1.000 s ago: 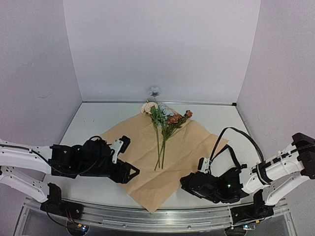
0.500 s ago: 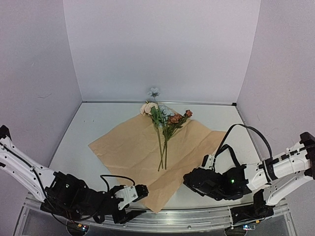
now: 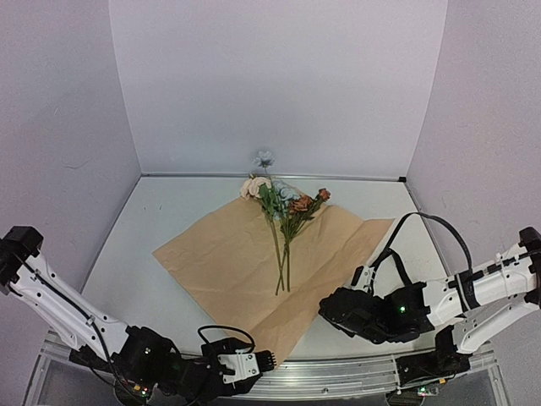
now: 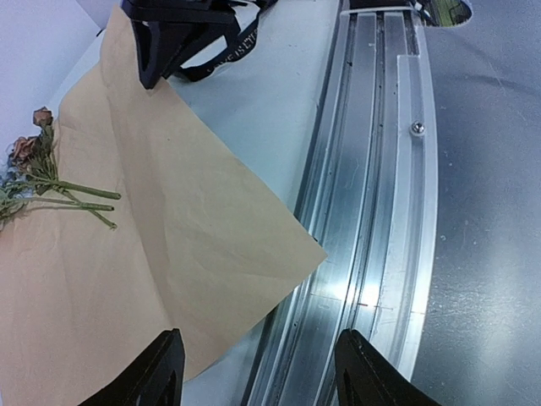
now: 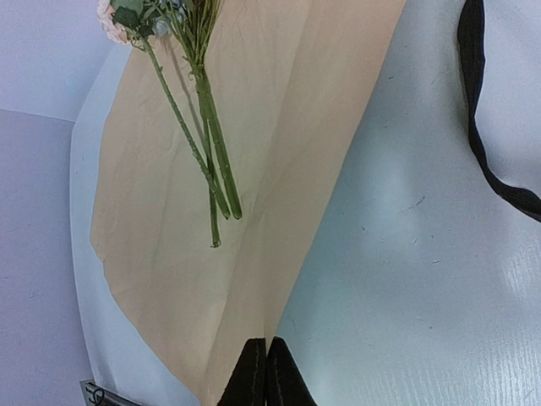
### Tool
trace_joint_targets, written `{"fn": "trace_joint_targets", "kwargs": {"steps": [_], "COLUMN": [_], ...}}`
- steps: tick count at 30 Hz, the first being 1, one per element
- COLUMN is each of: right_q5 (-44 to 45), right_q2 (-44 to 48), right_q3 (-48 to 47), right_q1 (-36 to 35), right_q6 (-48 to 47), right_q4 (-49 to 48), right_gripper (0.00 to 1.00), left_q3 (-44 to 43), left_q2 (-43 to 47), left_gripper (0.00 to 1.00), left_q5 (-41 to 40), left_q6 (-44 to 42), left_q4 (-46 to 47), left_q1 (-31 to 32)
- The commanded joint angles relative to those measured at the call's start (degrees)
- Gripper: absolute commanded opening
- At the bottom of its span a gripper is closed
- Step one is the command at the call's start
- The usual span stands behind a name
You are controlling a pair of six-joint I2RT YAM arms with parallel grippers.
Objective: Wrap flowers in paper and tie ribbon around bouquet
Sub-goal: Pass from the right arm to the left
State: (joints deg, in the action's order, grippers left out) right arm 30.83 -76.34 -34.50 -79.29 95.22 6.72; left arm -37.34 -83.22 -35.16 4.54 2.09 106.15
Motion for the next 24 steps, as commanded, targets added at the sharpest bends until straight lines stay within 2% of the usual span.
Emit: {"fn": "trace_joint_targets", "kwargs": {"steps": [1,11,16,18,20,24], "right_q5": [2.07,1.79,1.48,1.32,1.19,1.05], "right_q2": [1.12,1.01,0.75,0.59,0.49,0.65], "right_q3": [-2.26,-2.84,-3.59,-3.78,-4.04,-4.49], "right_q1": [0.01,-0.02,0.01,0.0,0.0,-0.01], "right_q6": [1.41,2.76,2.77,2.65,2.57,2.29], "right_q4": [2.26,3.5,4.07,4.28,4.54,5.79], "right_gripper": [0.04,0.05,0.05,0.05,0.05,0.06], "left_q3": [-1.51,-4.28,-3.67,-3.5,-3.19,-2.95], "left_q2": [-4.6,-12.94,-14.82,-14.95,-14.9,-14.01], "left_gripper": [0.63,0.65,0.63,0.59,0.51,0.26], "left_q5": [-1.07,-9.69,-13.11,-12.5,-11.6,-9.59], "left_q6": [-4.39,-7.75,-9.71,-10.06,-10.31,-10.97], "left_q4": [6.67,13.0,18.23,19.02,19.53,19.61], "left_q1": [0.3,0.28,0.03,-0.24,-0.7,-1.69]}}
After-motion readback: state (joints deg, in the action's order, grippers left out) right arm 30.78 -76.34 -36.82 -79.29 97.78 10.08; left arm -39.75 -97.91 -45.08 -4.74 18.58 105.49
